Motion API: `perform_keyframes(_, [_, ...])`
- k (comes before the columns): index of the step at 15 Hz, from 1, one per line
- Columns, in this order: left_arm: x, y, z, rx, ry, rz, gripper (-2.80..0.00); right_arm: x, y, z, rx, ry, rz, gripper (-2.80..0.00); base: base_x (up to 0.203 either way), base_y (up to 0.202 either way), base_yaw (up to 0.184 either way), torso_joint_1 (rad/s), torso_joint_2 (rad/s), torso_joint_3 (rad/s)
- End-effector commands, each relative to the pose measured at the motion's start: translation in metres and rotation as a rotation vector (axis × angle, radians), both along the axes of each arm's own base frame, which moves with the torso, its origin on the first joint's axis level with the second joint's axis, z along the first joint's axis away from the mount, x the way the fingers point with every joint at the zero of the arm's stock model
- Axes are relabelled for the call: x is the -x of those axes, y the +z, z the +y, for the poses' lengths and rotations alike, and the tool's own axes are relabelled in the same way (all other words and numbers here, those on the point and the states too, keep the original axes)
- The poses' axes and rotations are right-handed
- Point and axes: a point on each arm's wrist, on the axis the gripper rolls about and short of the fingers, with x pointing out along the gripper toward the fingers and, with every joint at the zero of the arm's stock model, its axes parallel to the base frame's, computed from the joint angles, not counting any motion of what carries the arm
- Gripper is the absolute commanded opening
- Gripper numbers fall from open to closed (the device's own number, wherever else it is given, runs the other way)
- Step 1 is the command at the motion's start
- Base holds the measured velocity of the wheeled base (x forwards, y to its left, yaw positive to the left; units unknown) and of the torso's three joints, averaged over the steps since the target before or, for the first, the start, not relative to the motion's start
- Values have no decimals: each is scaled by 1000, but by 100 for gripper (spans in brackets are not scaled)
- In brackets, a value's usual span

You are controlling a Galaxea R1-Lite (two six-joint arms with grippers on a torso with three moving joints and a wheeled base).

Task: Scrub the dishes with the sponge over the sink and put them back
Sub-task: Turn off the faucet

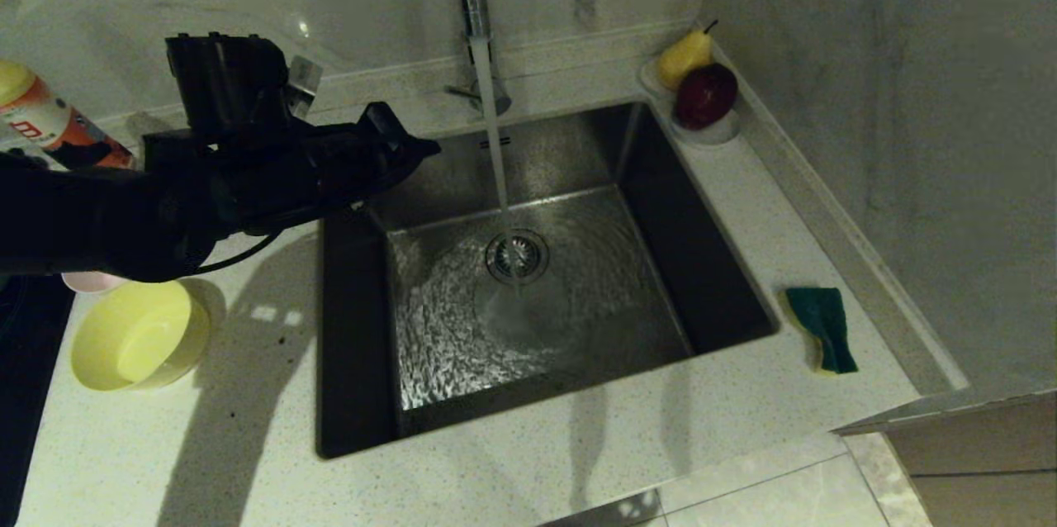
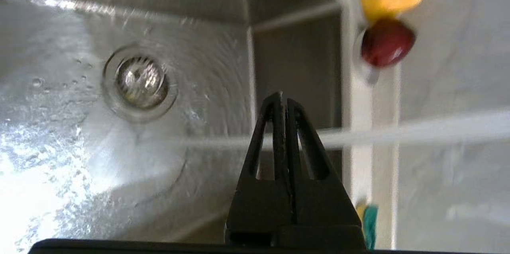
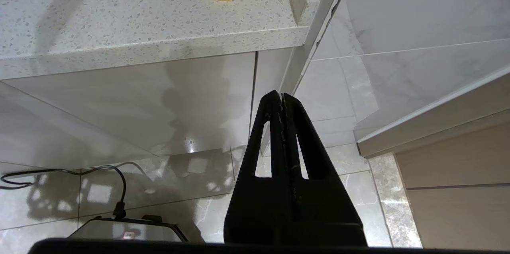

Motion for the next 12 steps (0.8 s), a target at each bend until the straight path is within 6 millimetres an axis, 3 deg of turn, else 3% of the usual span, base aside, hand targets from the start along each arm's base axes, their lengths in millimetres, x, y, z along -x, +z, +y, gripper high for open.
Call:
perform_keyframes(1, [-5, -1, -2, 29, -3, 11, -280, 0, 0, 0, 1, 2, -1, -280, 0, 0, 0, 0, 0, 0])
perform_keyframes(12, [-20, 5, -6, 74, -7, -39, -280, 0, 0, 0, 1, 1, 0, -280, 0, 0, 0, 0, 0, 0])
